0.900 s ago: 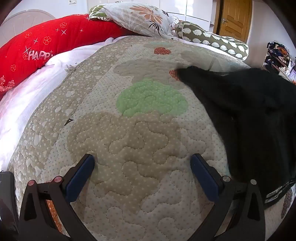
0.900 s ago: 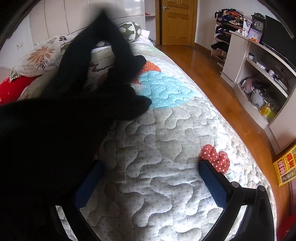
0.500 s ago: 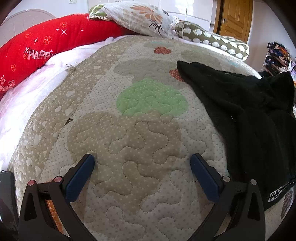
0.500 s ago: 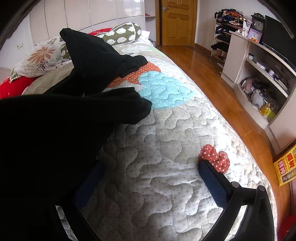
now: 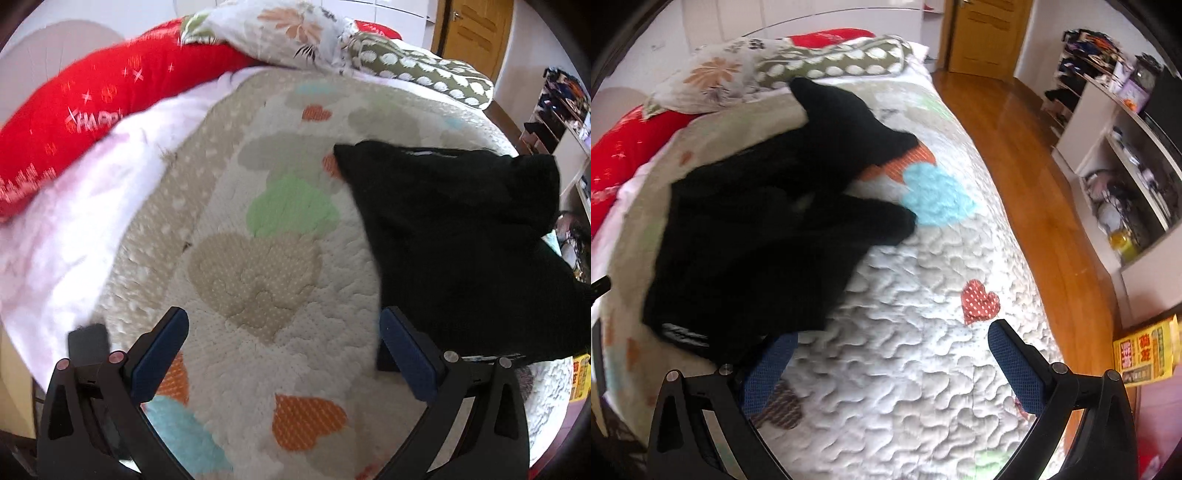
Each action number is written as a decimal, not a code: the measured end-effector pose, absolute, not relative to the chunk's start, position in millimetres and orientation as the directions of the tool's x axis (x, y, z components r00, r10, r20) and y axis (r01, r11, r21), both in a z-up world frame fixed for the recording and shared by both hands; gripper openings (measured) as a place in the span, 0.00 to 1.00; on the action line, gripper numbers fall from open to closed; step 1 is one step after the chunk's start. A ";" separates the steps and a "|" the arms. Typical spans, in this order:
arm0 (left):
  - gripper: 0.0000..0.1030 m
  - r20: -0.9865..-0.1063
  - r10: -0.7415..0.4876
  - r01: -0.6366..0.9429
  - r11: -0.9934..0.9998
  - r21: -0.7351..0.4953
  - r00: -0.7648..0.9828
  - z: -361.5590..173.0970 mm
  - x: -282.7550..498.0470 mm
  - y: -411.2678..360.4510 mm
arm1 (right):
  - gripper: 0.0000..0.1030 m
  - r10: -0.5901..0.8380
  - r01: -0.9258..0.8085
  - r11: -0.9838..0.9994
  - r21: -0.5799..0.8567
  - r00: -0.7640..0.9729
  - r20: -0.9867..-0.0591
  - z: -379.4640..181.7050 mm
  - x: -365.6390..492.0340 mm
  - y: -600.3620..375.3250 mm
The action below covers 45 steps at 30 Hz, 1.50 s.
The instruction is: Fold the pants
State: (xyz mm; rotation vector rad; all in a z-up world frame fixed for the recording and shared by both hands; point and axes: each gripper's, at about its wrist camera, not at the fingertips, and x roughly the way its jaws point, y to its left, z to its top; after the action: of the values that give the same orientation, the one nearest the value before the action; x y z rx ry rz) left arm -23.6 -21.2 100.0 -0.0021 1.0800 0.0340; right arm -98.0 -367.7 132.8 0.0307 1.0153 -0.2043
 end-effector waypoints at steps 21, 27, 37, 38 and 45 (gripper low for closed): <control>1.00 -0.871 -0.187 0.056 0.982 -0.182 0.455 126.4 -6.7 -73.9 | 0.99 -0.027 0.108 0.994 0.023 0.430 -0.902 150.8 -57.4 -367.3; 1.00 -0.890 -0.219 0.054 0.975 -0.216 0.400 100.1 -3.9 -82.4 | 0.99 -0.011 0.148 0.987 0.057 0.425 -0.905 144.5 -57.6 -388.8; 1.00 -0.921 -0.248 0.070 0.969 -0.238 0.302 46.7 0.2 -108.1 | 0.99 0.032 0.166 0.980 0.114 0.430 -0.902 153.8 -60.8 -413.0; 1.00 -0.924 -0.258 0.076 0.966 -0.246 0.282 41.3 1.7 -113.1 | 0.99 0.047 0.149 0.981 0.122 0.431 -0.901 156.0 -64.7 -413.9; 0.71 -0.927 -0.234 0.046 0.972 -0.231 0.291 41.2 -4.1 -121.8 | 0.99 0.006 0.205 0.973 0.111 0.453 -0.892 165.6 -78.3 -438.7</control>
State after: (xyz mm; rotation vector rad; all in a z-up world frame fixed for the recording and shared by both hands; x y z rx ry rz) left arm -4.1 -121.8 41.2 -0.1714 1.2631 -0.1882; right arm -78.3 -438.7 165.6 0.2142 1.0964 -0.1235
